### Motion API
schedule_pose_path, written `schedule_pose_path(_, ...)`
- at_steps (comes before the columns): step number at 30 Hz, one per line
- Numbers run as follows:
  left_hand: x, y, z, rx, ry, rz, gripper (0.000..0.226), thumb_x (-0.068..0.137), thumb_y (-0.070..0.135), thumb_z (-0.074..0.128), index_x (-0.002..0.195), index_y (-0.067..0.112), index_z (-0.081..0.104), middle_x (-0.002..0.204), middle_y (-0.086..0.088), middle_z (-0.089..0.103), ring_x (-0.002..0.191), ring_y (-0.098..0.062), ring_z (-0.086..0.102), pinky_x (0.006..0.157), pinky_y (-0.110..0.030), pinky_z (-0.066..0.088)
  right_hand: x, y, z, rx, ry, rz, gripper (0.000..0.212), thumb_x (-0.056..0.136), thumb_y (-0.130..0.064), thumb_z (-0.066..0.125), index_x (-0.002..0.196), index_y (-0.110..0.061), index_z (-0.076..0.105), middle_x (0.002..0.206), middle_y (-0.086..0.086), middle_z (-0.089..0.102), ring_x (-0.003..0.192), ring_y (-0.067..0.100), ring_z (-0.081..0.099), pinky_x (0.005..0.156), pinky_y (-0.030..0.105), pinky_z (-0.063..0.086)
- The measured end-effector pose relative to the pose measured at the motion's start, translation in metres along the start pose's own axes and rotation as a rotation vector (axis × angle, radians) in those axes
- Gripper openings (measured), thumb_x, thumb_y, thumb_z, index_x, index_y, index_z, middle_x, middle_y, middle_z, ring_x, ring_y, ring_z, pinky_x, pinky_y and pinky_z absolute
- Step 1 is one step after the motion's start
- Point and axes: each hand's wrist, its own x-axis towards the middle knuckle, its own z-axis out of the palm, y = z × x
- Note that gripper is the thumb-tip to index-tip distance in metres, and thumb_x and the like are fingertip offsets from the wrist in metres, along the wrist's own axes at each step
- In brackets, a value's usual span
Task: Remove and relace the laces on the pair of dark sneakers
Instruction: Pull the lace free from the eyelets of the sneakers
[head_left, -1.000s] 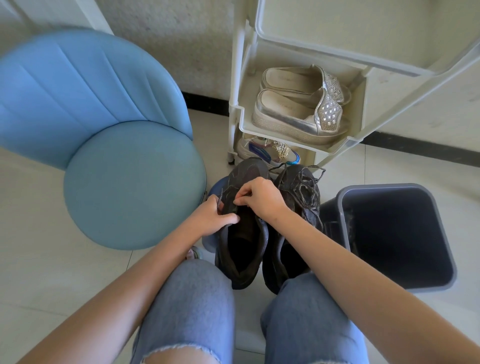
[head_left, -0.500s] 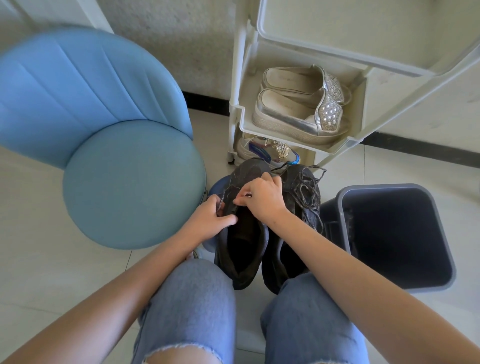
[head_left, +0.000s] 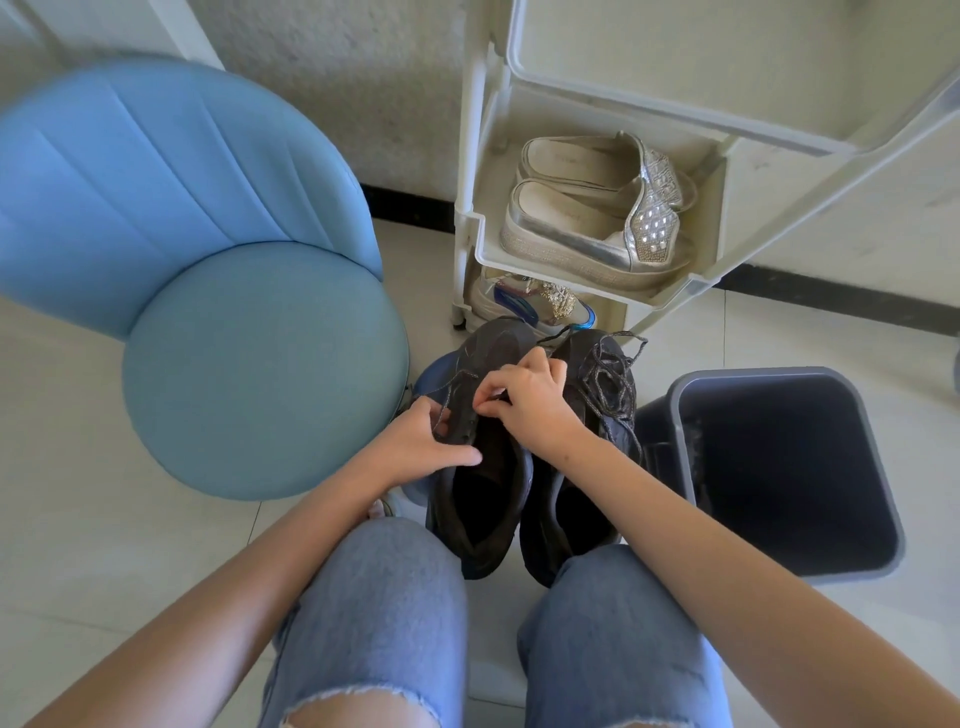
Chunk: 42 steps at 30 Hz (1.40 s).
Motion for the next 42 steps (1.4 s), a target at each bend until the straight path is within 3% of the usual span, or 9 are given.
schedule_pose_path(9,-0.001,-0.002,0.000,-0.017,-0.004,0.011,0.045,0.078,0.023,0.074,0.112,0.016,0.046,0.103,0.008,0.053,0.095,-0.007,0.051,0.075,-0.020,0.041,0.000,0.005,-0.001,-0.027,-0.003,-0.162,0.014,0.091,-0.022,0.062,0.099,-0.030,0.068,0.115,-0.013,0.054,0.112,0.015,0.028,0.097,0.031,0.012)
schedule_pose_path(16,0.003,-0.011,-0.003,-0.069,-0.066,-0.004,0.055,0.080,0.029,0.072,0.126,0.012,0.046,0.123,0.001,0.053,0.114,-0.012,0.051,0.096,-0.030,0.044,0.003,0.009,-0.007,-0.053,-0.115,-0.393,0.015,0.084,-0.022,0.070,0.096,-0.028,0.075,0.106,-0.017,0.065,0.102,0.012,0.034,0.091,0.026,0.015)
schedule_pose_path(20,0.001,-0.012,-0.002,-0.115,-0.076,0.002,0.053,0.083,0.029,0.070,0.126,0.012,0.045,0.122,0.005,0.053,0.109,-0.008,0.052,0.076,-0.021,0.045,0.007,0.007,-0.008,-0.060,-0.127,-0.417,0.012,0.078,-0.019,0.075,0.090,-0.021,0.075,0.099,-0.011,0.070,0.098,0.014,0.043,0.096,0.031,0.021)
schedule_pose_path(26,0.001,-0.011,-0.003,-0.110,-0.084,-0.019,0.049,0.083,0.031,0.070,0.122,0.015,0.047,0.122,0.003,0.054,0.109,-0.009,0.052,0.080,-0.025,0.046,0.008,0.013,0.000,-0.006,-0.062,-0.387,0.010,0.076,-0.015,0.076,0.081,-0.024,0.075,0.101,0.002,0.065,0.102,0.024,0.042,0.089,0.014,0.019)
schedule_pose_path(32,0.001,-0.007,-0.002,-0.169,-0.128,-0.049,0.047,0.085,0.029,0.068,0.122,0.013,0.044,0.106,0.001,0.056,0.071,-0.004,0.048,0.055,-0.015,0.039,-0.003,0.009,-0.005,0.006,0.111,-0.495,0.006,0.080,-0.019,0.069,0.075,-0.019,0.072,0.094,-0.009,0.067,0.105,0.015,0.037,0.095,0.020,0.015)
schedule_pose_path(35,0.001,-0.007,-0.001,-0.159,-0.107,-0.051,0.050,0.082,0.032,0.071,0.120,0.011,0.046,0.094,0.001,0.053,0.073,-0.007,0.051,0.058,-0.018,0.042,-0.022,-0.020,-0.018,0.211,0.024,-0.345,0.003,0.083,-0.016,0.070,0.082,-0.015,0.072,0.092,-0.010,0.062,0.102,0.009,0.042,0.097,0.019,0.021)
schedule_pose_path(37,0.002,-0.007,-0.001,-0.133,-0.093,-0.057,0.051,0.082,0.034,0.071,0.121,0.015,0.046,0.109,0.002,0.055,0.094,-0.011,0.057,0.069,-0.025,0.047,-0.040,-0.039,-0.039,0.588,-0.104,-0.277,0.004,0.086,-0.003,0.065,0.085,-0.006,0.068,0.081,-0.003,0.066,0.085,0.009,0.059,0.092,0.020,0.041)
schedule_pose_path(40,0.000,-0.004,0.000,-0.113,-0.085,-0.068,0.045,0.084,0.034,0.070,0.117,0.017,0.045,0.105,0.010,0.054,0.091,-0.002,0.052,0.069,-0.020,0.045,-0.053,-0.042,-0.078,1.069,-0.134,-0.199,0.006,0.092,0.000,0.055,0.087,-0.002,0.058,0.069,0.004,0.062,0.060,0.018,0.062,0.075,0.036,0.057)
schedule_pose_path(42,-0.001,-0.002,0.000,-0.133,-0.079,-0.083,0.047,0.082,0.034,0.071,0.118,0.017,0.045,0.101,0.012,0.054,0.087,0.002,0.051,0.064,-0.018,0.042,-0.045,-0.027,-0.093,0.933,-0.043,-0.118,0.005,0.094,-0.006,0.054,0.091,-0.005,0.057,0.070,0.001,0.059,0.053,0.011,0.055,0.067,0.030,0.056)
